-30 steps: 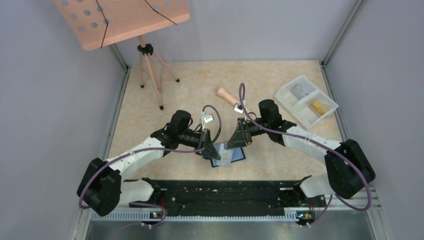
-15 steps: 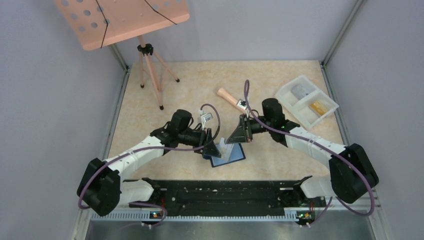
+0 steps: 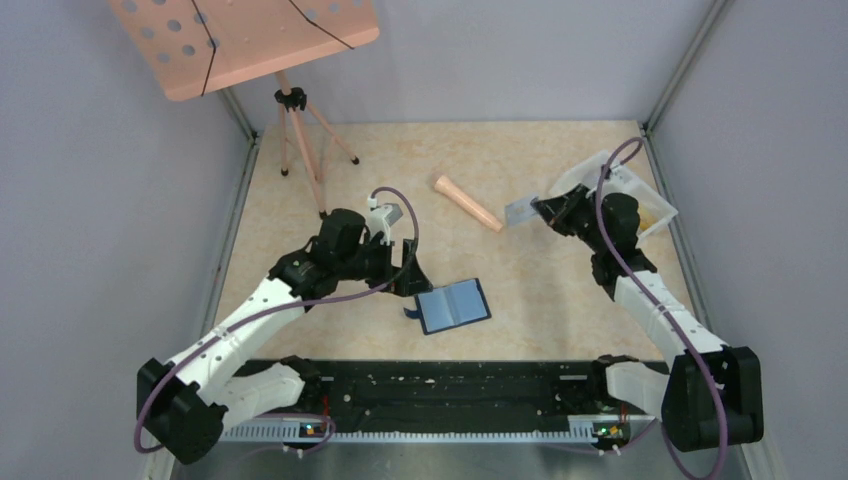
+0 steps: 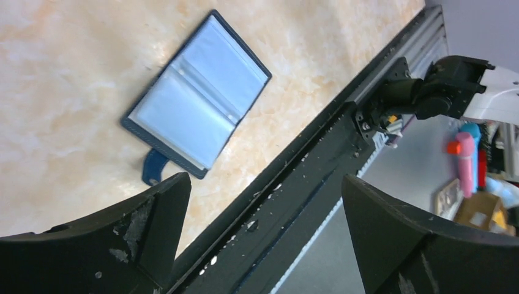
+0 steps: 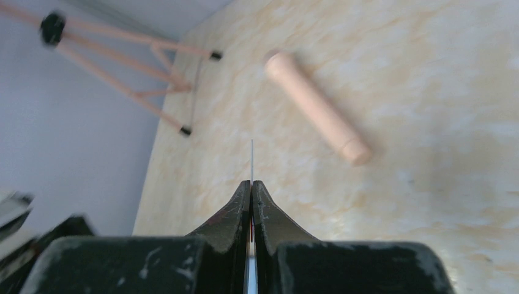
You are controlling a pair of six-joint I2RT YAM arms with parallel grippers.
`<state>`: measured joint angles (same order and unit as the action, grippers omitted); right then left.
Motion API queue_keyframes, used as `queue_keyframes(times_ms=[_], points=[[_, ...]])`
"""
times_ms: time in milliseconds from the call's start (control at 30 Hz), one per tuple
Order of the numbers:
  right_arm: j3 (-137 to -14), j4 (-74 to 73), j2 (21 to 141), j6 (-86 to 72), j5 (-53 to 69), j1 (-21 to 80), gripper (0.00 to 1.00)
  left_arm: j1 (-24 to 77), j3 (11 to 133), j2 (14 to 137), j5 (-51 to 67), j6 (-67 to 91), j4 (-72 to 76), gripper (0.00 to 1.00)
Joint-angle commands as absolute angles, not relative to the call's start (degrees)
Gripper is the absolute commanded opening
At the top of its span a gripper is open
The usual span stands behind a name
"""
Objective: Take the credit cards out of the card holder
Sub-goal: Place the credit card in the storage box.
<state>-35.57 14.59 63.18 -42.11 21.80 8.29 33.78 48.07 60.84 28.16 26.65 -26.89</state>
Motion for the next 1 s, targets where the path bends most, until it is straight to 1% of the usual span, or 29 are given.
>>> queue_keyframes(times_ms=[0,167,367,567,800,967], points=[[-35.2,19.6,61.6,-45.9,3.1,4.9,0.00,33.6,50.8,56.5,19.6,22.9,-31.4,0.99],[-36.4,21.5,63.2,-45.5,-8.5,1.0,0.00,33.6,52.1,53.2,10.4,20.6,-35.4,0.99],[-37.8,24.4,68.7,-48.4,-13.9,-4.7,0.00,33.6,50.9,50.7,4.3,18.2,-36.4,0.99],[-39.6,30.6,77.1,-53.2,-22.1,-5.5,0.00,33.6,50.5,50.8,-1.6,17.8,-37.6,0.99],[-41.6,38.2,86.2,-59.0,-28.2,-5.6,0.00,33.6,49.3,48.6,-1.8,17.8,-37.4,0.99],[-45.4,38.4,92.1,-60.1,-29.0,-5.7,0.00,33.6,48.8,46.9,-1.5,17.7,-36.4,0.99]])
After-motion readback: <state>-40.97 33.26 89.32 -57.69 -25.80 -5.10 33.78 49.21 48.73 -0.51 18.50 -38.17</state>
